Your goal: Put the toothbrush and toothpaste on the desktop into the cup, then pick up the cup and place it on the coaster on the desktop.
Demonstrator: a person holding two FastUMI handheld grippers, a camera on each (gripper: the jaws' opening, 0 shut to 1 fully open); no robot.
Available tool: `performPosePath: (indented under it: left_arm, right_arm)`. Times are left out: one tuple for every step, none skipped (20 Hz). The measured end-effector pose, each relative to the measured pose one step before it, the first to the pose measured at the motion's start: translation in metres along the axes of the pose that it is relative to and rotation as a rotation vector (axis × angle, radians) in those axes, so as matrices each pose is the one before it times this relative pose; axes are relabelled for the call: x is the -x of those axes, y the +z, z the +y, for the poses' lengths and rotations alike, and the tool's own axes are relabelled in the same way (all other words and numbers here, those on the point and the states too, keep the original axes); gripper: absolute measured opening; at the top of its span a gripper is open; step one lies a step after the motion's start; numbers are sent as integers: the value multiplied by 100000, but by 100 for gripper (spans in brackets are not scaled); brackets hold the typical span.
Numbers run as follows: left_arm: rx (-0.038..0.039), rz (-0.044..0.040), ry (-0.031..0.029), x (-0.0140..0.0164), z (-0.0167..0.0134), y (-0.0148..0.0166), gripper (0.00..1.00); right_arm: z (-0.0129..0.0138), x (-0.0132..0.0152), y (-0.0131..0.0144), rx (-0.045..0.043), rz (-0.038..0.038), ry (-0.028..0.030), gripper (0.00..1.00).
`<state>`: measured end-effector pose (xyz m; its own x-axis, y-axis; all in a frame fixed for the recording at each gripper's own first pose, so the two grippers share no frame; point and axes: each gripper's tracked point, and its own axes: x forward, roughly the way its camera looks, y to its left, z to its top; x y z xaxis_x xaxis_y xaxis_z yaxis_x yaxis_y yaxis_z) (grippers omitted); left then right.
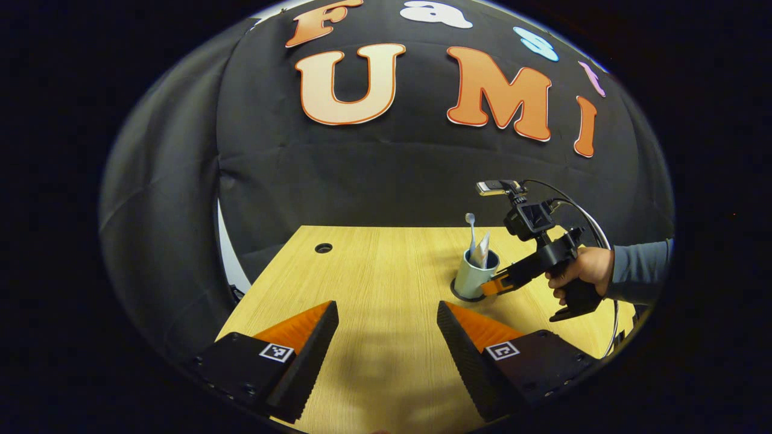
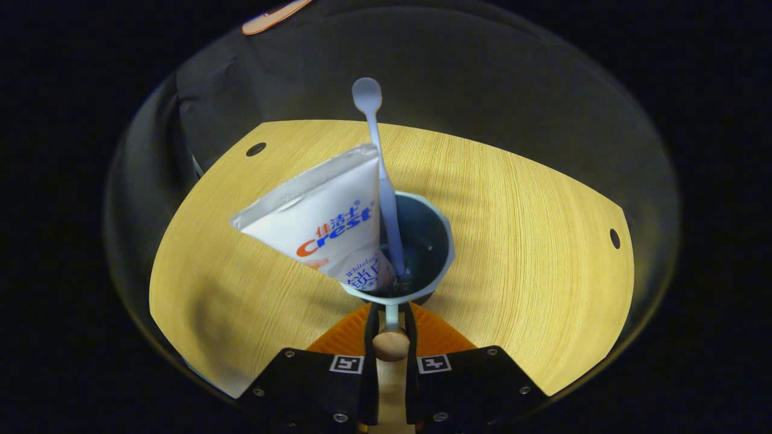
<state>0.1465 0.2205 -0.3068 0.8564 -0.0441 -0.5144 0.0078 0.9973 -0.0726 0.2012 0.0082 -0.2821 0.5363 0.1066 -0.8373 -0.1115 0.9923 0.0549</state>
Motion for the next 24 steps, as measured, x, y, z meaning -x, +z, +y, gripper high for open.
performPosePath:
  left_arm:
    - [55, 141, -787, -88, 4, -73, 99]
    - [-272, 295, -694, -227, 79, 21, 99]
    - [-388, 68, -865, 21, -212, -167, 99]
    - [-419, -127, -976, -83, -175, 178, 99]
    - [-311, -311, -831, 39, -123, 11, 99]
    - [-498, -507, -527, 80, -137, 274, 99]
    - [-484, -769, -163, 21, -369, 318, 99]
    - [-216, -1011, -502, 132, -413, 421, 99]
    - [-197, -1038, -332, 371, -357, 294, 99]
    - [-281, -778, -227, 212, -556, 437, 99]
    - [-439, -1379, -40, 155, -582, 471, 98]
    - [-481, -1437, 138, 222, -673, 689, 99]
    - [-560, -1507, 165, 338, -704, 623, 99]
    - [-421, -1813, -56, 366, -840, 881, 99]
    - [-278, -2305, -490, 363, -816, 818, 98]
    - [-352, -2284, -273, 325, -1059, 976, 99]
    - [-449, -2473, 28, 759, -1011, 898, 98]
    - [-536, -2540, 226, 508, -830, 1081, 99]
    - [-313, -2296, -162, 607, -978, 734, 98]
    - [-153, -2350, -165, 647, -899, 925, 98]
    - [-145, -1910, 101, 657, -738, 792, 98]
    - [-155, -1908, 201, 701, -873, 772, 98]
    - [-197, -1591, 165, 630, -840, 608, 98]
    - [-480, -1529, 312, 581, -756, 653, 98]
  right_arm:
    - [95, 97, -173, -1251, 1178, -602, 18]
    - [-104, 152, 112, -456, -807, -1216, 20]
    - [-42, 495, 280, 688, -1957, -1311, 26]
    - [2, 529, 396, 1108, -2436, -23, 27]
    - [-167, 815, 544, 1336, -2982, -374, 37]
    - [-140, 802, 558, 1019, -2723, 140, 40]
    - [-73, 831, 316, 184, -2453, 322, 57]
    - [-203, 1040, 314, -1204, -2600, 952, 56]
    - [-123, 1028, 95, -2270, -1971, 984, 64]
    - [81, 1296, 160, -3263, -2202, 2761, 66]
    - [83, 1300, 267, -3035, -2935, 2279, 63]
    - [-241, 1553, 219, -1983, -3330, 1857, 66]
    - [-431, 1814, 466, -1243, -3892, 1224, 66]
    - [-691, 1743, 686, -518, -4631, 248, 62]
    - [-757, 1713, 720, -136, -4792, 211, 63]
    - [-600, 1708, 830, -448, -5190, 739, 69]
    - [-541, 1777, 1094, -739, -5654, 117, 78]
    - [-787, 1389, 775, -564, -4610, -727, 83]
    - [-653, 1464, 750, -404, -4731, -273, 91]
    - [-640, 1460, 777, 126, -4641, -520, 93]
    - [-466, 1457, 848, 682, -4361, -557, 96]
    - [-625, 1490, 684, 1299, -3993, -1290, 96]
    - [-759, 1553, 1134, 1612, -4125, -1258, 96]
    - [-897, 1709, 931, 1553, -3599, -968, 96]
